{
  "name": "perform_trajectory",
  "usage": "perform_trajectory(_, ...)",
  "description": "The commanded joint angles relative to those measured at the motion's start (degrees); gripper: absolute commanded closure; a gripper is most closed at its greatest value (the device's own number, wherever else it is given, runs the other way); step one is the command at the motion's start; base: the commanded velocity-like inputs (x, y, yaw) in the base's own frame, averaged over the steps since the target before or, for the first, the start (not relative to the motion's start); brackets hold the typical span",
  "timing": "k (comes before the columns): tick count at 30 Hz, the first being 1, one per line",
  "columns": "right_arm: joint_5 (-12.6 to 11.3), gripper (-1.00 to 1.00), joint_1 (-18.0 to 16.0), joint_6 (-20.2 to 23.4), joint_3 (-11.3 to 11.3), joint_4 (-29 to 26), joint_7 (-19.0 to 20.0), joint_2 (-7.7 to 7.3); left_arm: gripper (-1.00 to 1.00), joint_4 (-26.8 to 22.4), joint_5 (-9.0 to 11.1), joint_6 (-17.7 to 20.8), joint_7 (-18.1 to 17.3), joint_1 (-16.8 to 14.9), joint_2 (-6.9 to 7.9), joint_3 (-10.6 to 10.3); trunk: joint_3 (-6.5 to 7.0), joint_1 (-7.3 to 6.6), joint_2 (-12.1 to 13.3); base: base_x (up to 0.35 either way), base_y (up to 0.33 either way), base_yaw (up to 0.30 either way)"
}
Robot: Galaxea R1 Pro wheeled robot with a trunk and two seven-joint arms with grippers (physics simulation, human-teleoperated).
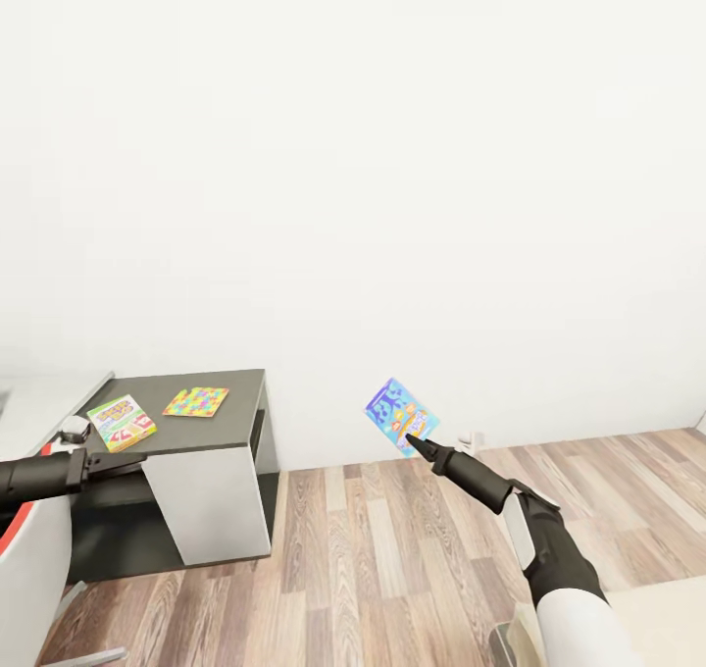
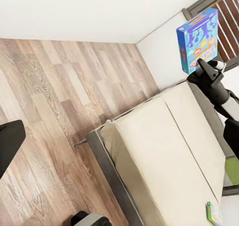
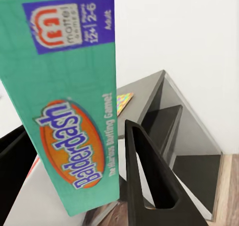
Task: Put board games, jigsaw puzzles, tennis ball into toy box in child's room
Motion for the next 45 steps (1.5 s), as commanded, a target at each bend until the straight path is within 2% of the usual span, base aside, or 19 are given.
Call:
perform_trajectory(1,-0.26,1.00,-0.07,0.54,-0.22,0.00,0.29,0.00,-1.00,0.03,0.00,0.61,-0.20,-0.04,0.04,-0.02,-0.14,0.04,-0.14,0.000,0.000,0.002)
perform_trajectory(7,-0.52,1.00,-0.07,1.36,-0.45,-0.05,0.42,0.00,-1.00,0.06,-0.08,0.47,-0.20,-0.04,0.05,-0.02,-0.14,0.04,-0.14,0.000,0.000,0.000)
perform_trajectory(8,-0.45,1.00,-0.07,4.81,-0.43,-0.21,0.47,0.02,-1.00,0.06,-0.09,0.44,-0.20,-0.04,0.06,-0.02,-0.14,0.04,-0.14,0.000,0.000,0.000)
perform_trajectory(10,-0.43,1.00,-0.07,5.51,-0.38,-0.19,0.55,-0.02,-1.00,0.08,-0.09,0.43,-0.20,-0.04,0.06,-0.02,-0.14,0.04,-0.14,0.000,0.000,0.000)
perform_trajectory(23,0.21,1.00,-0.07,7.67,-0.19,-0.80,0.39,-0.39,-1.00,0.15,-0.12,0.34,-0.20,-0.04,0.03,-0.02,-0.14,0.04,-0.14,0.000,0.000,0.000)
perform_trajectory(29,0.37,1.00,-0.07,9.39,-0.15,-3.52,0.33,-0.11,-1.00,0.15,-0.09,0.33,-0.20,-0.04,0.04,-0.02,-0.14,0.04,-0.14,0.000,0.000,0.003)
perform_trajectory(34,0.56,1.00,-0.06,9.57,-0.07,-4.28,-0.34,0.36,-1.00,0.15,-0.09,0.30,-0.20,-0.04,-0.01,-0.02,-0.14,0.04,-0.14,0.000,0.000,0.178)
perform_trajectory(45,0.47,1.00,-0.06,9.51,-0.06,-4.38,-4.72,0.54,-1.00,0.15,-0.09,0.09,-0.20,-0.04,-0.23,-0.02,-0.14,0.04,-0.14,0.000,0.000,0.282)
